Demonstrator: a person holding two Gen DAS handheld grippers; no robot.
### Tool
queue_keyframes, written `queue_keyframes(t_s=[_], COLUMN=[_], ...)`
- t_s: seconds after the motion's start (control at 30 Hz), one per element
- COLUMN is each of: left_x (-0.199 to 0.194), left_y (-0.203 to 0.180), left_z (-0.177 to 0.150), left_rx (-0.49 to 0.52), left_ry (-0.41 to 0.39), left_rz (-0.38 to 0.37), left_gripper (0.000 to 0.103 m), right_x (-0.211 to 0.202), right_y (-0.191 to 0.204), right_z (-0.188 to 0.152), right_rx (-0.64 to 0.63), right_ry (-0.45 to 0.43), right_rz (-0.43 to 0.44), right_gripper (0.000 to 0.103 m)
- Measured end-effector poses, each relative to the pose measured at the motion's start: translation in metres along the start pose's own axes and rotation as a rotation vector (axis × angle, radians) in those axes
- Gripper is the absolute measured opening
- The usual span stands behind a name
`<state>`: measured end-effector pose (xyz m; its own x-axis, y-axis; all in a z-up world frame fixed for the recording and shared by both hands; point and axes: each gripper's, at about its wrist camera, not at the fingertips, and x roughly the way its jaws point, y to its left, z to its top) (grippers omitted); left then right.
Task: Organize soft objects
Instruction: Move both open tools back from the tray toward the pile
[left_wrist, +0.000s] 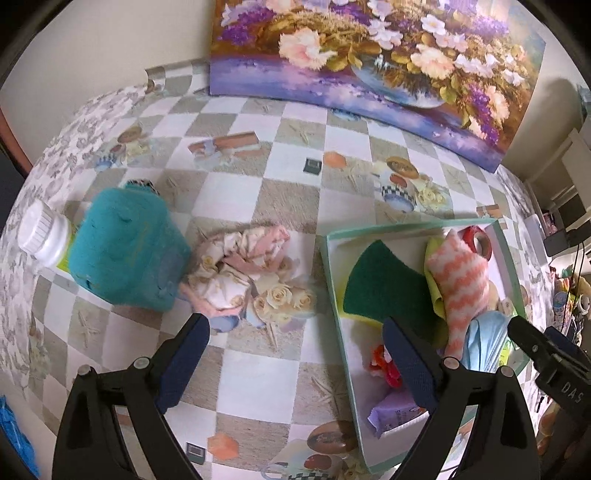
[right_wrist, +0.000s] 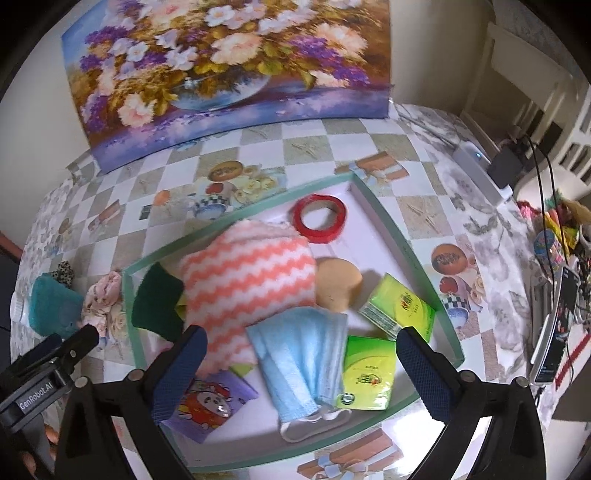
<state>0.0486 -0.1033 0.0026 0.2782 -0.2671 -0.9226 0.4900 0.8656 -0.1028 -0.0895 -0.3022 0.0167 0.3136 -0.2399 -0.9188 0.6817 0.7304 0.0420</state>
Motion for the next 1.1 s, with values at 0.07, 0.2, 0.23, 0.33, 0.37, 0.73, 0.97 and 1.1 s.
queue_keyframes(t_s=[0.07, 0.2, 0.23, 0.33, 0.37, 0.73, 0.97, 1.1], left_x=[-0.005, -0.014, -0.016, -0.023, -0.025, -0.047, -0.055, -0.053], left_y=[0.004, 0.013, 0.015, 0.026, 0.029, 0.087, 0.133, 0.158], left_z=[0.001, 0.003, 0.004, 0.005, 0.006, 0.009, 0.005, 0.000], left_rx=[0.005, 0.001, -0.002, -0.018, -0.024, -0.152, -0.256, -0.331], left_ry=[-0.007, -0.013, -0.016, -0.028, -0.032, -0.071, -0.092, -0.088], left_rz=[0.002, -0.005, -0.008, -0.009, -0.008, -0.035, -0.010, -0.008], left_gripper=[0.095, 0.095, 0.095, 0.095, 0.095, 0.095, 0.095, 0.095], right_x=[-0.003, -0.007, -0.008, -0.010, -0.011, -0.015, -0.006, 0.000], right_y=[0.010, 0.028, 0.033, 0.046, 0.050, 0.107, 0.151, 0.173], right_z=[0.000, -0.001, -0.001, -0.002, -0.002, -0.007, -0.016, -0.020], right_rx=[-0.023, -0.051, -0.055, -0.066, -0.071, -0.142, -0.211, -0.247], right_ry=[-0.007, -0.014, -0.016, -0.024, -0.025, -0.040, -0.021, -0.014], right_rz=[0.007, 0.025, 0.030, 0.044, 0.047, 0.120, 0.169, 0.190], right_gripper=[0.103, 0.103, 0.103, 0.103, 0.103, 0.103, 0.103, 0.103])
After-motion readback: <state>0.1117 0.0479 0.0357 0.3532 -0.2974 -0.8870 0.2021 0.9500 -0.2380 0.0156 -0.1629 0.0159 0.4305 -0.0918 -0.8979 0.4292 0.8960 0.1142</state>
